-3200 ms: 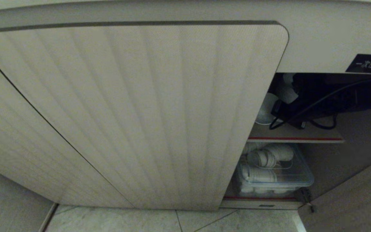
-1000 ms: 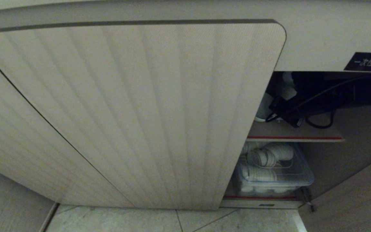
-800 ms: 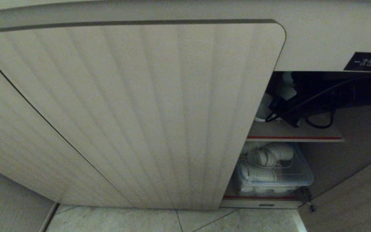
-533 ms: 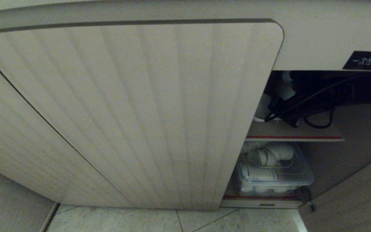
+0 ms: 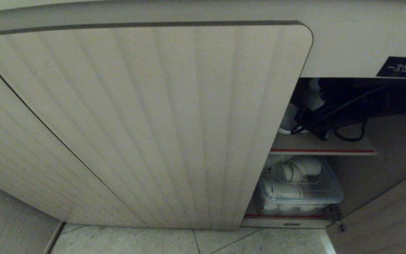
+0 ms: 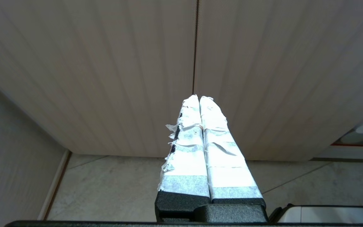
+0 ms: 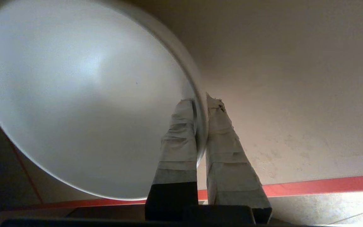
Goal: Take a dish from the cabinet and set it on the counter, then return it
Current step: Take the bowl from the cabinet
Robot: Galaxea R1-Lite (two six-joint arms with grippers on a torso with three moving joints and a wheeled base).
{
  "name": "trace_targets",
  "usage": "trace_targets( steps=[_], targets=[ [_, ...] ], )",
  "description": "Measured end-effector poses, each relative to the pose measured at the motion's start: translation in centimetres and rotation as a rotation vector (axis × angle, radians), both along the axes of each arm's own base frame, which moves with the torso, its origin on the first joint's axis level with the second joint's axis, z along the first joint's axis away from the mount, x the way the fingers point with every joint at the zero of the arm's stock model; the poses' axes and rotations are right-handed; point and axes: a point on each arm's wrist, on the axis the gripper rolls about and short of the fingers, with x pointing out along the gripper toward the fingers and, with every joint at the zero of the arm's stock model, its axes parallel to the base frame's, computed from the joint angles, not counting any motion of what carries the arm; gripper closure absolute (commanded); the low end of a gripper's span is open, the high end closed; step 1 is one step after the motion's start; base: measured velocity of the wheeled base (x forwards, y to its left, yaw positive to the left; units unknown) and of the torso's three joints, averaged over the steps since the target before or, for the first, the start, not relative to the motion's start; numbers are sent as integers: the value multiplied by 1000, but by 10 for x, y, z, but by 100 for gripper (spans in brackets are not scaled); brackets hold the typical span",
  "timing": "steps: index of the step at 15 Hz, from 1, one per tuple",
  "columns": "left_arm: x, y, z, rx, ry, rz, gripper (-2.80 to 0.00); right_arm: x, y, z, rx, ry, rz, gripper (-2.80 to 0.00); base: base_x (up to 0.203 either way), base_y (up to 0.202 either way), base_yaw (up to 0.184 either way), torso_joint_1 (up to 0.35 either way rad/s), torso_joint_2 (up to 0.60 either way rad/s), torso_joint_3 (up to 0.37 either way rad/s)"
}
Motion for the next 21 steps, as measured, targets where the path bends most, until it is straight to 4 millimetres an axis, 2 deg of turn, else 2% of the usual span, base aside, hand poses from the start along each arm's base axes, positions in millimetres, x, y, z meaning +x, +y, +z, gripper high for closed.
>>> trace_targets(
  steps=[4, 9, 14, 21],
  targets=[
    [0, 0, 0, 0, 0, 0, 0, -17, 0, -20, -47, 37, 35, 0, 0, 0, 0, 0, 0, 0],
    [0, 0, 0, 0, 0, 0, 0, -32, 10, -38, -54, -74, 60, 0, 0, 0, 0, 0, 0, 0],
    [0, 0, 0, 0, 0, 0, 0, -34, 18, -39, -40, -237, 53, 0, 0, 0, 0, 0, 0, 0],
    [0, 0, 0, 0, 0, 0, 0, -41, 23, -39, -62, -242, 27, 0, 0, 0, 0, 0, 0, 0]
  ],
)
